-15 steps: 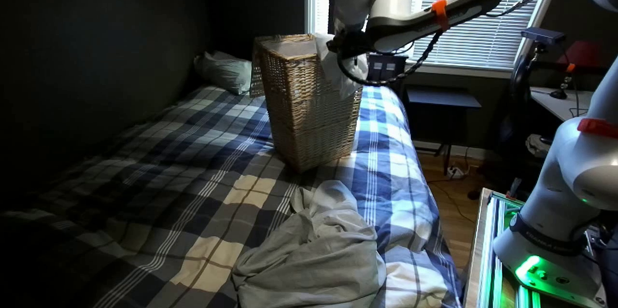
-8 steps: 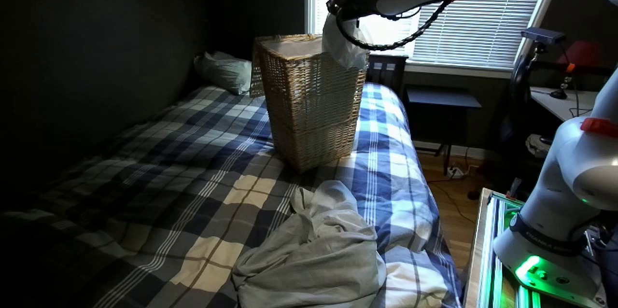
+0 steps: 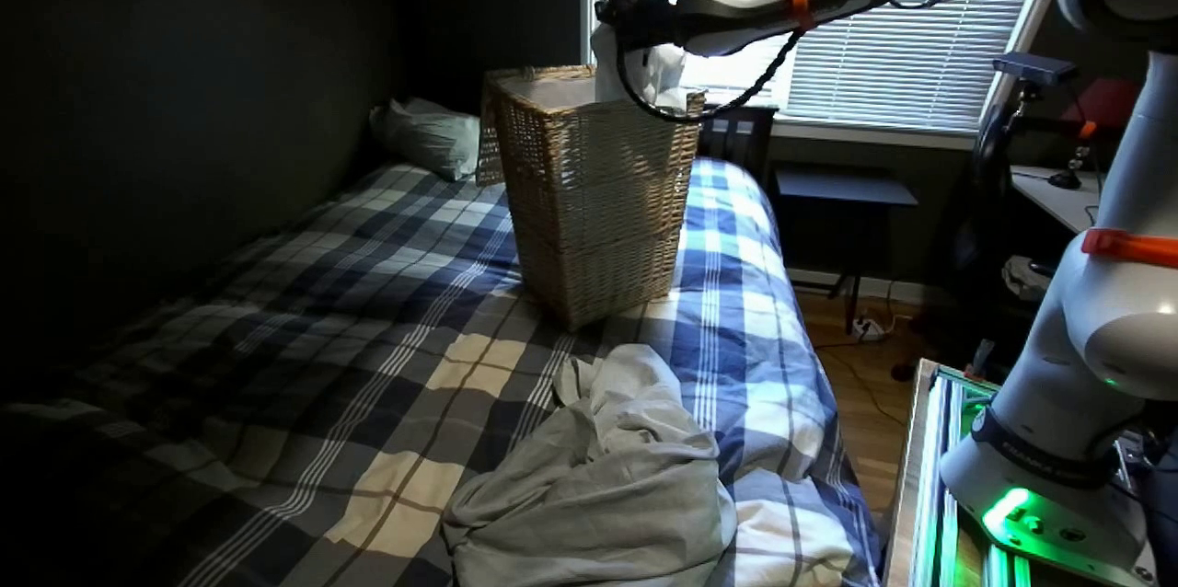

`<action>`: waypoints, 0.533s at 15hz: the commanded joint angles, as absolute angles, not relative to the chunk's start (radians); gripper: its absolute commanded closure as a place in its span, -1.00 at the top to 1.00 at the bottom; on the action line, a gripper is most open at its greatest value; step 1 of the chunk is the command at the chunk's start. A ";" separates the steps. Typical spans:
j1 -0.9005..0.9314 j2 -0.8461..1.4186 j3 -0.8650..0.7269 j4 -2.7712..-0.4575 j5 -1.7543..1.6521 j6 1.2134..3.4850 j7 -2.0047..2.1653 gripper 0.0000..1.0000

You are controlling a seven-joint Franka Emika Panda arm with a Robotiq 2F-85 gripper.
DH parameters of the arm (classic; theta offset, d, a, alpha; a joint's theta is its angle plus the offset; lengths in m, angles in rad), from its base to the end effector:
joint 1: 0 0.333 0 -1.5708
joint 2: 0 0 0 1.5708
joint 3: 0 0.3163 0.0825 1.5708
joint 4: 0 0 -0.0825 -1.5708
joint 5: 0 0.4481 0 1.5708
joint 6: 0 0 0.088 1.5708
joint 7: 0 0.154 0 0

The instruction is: Put the white cloth in the laundry basket

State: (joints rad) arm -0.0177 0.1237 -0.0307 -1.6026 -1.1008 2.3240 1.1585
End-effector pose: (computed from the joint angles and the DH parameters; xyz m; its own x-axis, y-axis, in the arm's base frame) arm 0.7371 -0.0811 0.5994 0.4259 -0.1880 0.8850 -0.6838 -0.7074 0.1788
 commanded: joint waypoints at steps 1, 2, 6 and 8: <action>-0.023 0.265 -0.064 -1.457 -1.164 2.368 1.221 -0.99; -0.023 0.289 -0.070 -1.434 -1.156 2.371 1.221 -0.99; -0.016 0.350 -0.082 -1.378 -1.132 2.354 1.156 -0.35; -0.012 0.344 -0.077 -1.382 -1.107 2.329 1.102 -0.04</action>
State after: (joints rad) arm -0.0222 0.3287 -0.0745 -1.4104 -1.1384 2.3556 1.1732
